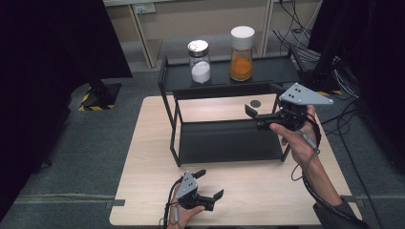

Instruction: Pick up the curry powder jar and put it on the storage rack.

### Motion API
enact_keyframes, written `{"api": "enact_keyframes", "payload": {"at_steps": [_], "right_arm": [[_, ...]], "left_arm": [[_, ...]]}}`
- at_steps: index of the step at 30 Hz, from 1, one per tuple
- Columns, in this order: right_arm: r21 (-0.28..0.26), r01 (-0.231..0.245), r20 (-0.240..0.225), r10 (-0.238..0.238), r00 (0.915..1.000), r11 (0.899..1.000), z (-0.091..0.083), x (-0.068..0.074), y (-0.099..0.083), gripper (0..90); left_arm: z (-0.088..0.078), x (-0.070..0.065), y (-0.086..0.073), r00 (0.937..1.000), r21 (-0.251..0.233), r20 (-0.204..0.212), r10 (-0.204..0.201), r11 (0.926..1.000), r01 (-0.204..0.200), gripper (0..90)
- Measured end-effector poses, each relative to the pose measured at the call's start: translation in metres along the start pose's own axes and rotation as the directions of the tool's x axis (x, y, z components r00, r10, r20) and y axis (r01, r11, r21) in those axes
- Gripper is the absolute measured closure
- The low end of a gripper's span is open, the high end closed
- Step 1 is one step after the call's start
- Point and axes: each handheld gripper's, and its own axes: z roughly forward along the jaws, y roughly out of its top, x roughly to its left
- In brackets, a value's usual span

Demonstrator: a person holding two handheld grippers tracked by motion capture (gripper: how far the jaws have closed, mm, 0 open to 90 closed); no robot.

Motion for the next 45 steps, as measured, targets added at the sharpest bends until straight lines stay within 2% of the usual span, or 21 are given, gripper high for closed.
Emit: {"api": "enact_keyframes", "payload": {"at_steps": [7,27,45], "right_arm": [[0.003,-0.02,-0.025,0.02,0.9995,1.0,-0.002,0.0,-0.016,0.3],[0.025,0.006,-0.075,-0.004,0.9971,1.0,-0.008,0.016,-0.065,0.3],[0.053,-0.014,-0.123,0.02,0.9922,0.998,-0.016,0.026,-0.121,0.3]], "left_arm": [[-0.001,0.0,0.0,1.0,-0.004,-0.006,-0.003,1.0,0.003,1.4],[-0.001,0.0,0.0,1.0,-0.003,-0.005,-0.003,1.0,0.003,1.5],[-0.001,0.0,-0.001,1.0,-0.004,-0.008,-0.002,1.0,0.002,1.5]]}}
